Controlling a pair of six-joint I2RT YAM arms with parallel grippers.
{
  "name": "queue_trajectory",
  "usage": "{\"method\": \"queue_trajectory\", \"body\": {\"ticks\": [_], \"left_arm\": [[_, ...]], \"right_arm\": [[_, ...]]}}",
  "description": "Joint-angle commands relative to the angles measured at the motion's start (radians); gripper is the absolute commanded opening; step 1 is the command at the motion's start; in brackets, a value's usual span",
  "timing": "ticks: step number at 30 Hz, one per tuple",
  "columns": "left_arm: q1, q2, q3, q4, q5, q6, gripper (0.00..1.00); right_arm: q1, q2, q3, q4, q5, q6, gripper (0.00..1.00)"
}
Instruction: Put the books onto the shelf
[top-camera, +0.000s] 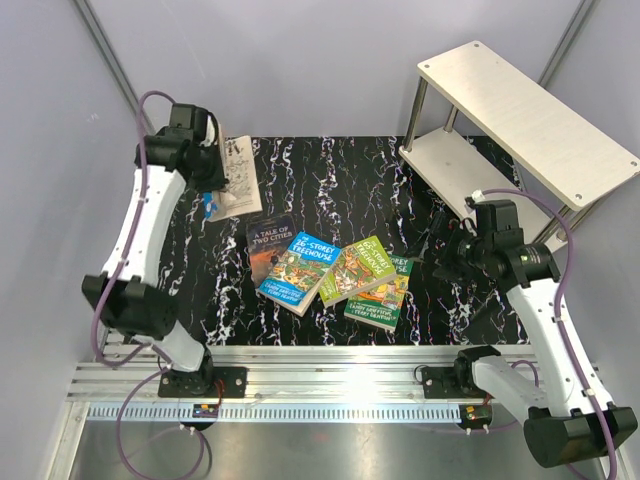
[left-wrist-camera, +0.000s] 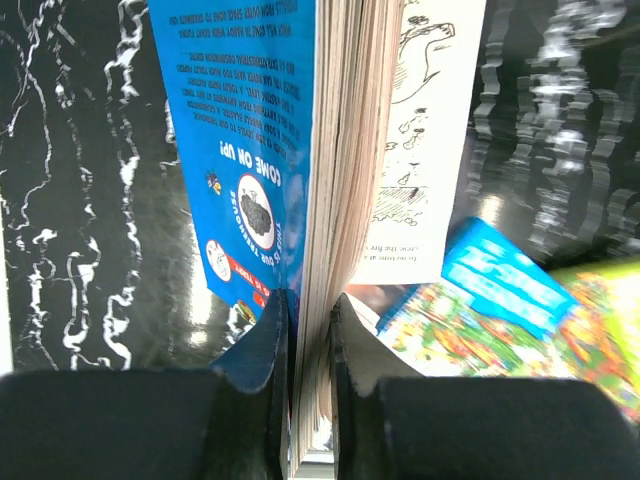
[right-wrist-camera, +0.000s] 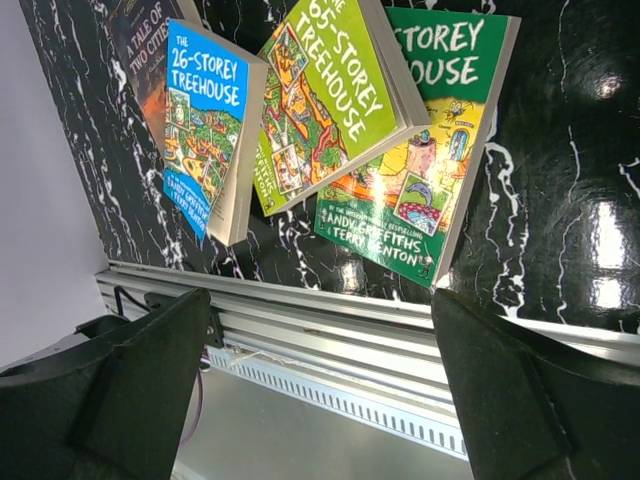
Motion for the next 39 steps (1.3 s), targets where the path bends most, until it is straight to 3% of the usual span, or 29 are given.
{"method": "queue_trajectory", "body": {"ticks": [1,5,9,18,19,21,22,28,31,39], "left_arm": [[-0.015,-0.124,0.049,0.005,0.047,-0.055,0.00],[-0.075,-0.176,0.033,-0.025,0.090,-0.077,0.00],[-0.216,-0.228,-0.051,-0.056,0.084,-0.089,0.00],[-0.449,-0.352,-0.430,0.037,0.072,-0.255,0.00],[-0.463,-0.346,-0.453,0.045,0.087,-0.273,0.27],[-0.512,-0.331,-0.499,0.071,0.084,-0.292,0.69],[-0.526,-0.325,-0.505,0.074,0.081,-0.307,0.98],[-0.549,-0.351,-0.505,0.074,0.003,-0.350,0.99],[-0.506,-0.384,-0.517,0.068,-0.028,-0.326,0.99],[-0.106,-0.477,-0.827,0.270,0.119,-0.189,0.99]], "right_arm": [[0.005,-0.014,-0.017,0.041,-0.044,0.009,1.00],[0.006,-0.025,-0.038,0.046,-0.067,0.026,1.00],[0.006,-0.039,-0.061,0.049,-0.081,0.040,1.00],[0.006,-0.097,-0.112,0.030,-0.096,0.067,1.00],[0.006,-0.106,-0.123,0.027,-0.099,0.069,1.00],[0.006,-0.112,-0.135,0.024,-0.109,0.075,1.00],[0.006,-0.117,-0.146,0.023,-0.112,0.076,1.00],[0.006,-0.138,-0.152,-0.013,-0.110,0.066,1.00],[0.006,-0.144,-0.153,-0.028,-0.107,0.052,1.00],[0.006,-0.144,-0.152,-0.071,-0.089,0.034,1.00]]}}
